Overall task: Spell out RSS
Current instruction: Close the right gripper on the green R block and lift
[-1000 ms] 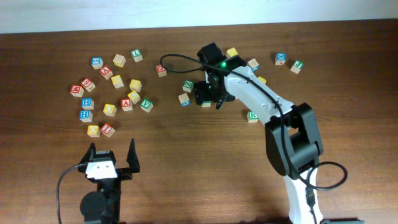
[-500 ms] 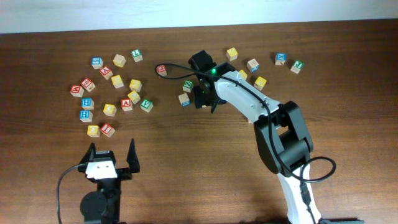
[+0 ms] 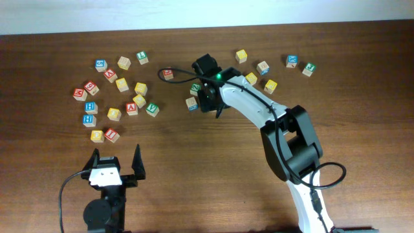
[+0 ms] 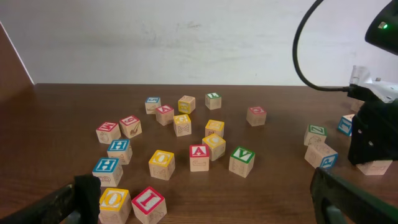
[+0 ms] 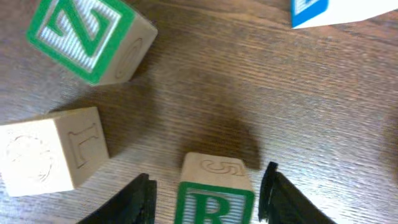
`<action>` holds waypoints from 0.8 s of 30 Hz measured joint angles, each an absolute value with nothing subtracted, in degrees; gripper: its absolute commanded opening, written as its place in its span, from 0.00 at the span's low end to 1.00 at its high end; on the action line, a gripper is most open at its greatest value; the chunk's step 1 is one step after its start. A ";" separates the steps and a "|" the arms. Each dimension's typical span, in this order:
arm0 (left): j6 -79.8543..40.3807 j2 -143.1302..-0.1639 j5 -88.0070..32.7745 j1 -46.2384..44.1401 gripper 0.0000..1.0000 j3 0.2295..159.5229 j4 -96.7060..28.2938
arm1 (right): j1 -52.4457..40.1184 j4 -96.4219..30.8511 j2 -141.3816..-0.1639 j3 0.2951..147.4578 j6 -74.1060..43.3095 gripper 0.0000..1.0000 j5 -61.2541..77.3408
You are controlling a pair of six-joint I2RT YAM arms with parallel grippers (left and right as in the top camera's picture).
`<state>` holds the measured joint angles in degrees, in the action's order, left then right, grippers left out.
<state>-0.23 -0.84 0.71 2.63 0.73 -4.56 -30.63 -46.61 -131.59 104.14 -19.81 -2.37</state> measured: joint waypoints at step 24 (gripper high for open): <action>-0.23 -0.84 0.71 2.63 0.99 0.73 -4.56 | -31.18 -53.89 -130.08 104.38 -20.29 0.26 2.28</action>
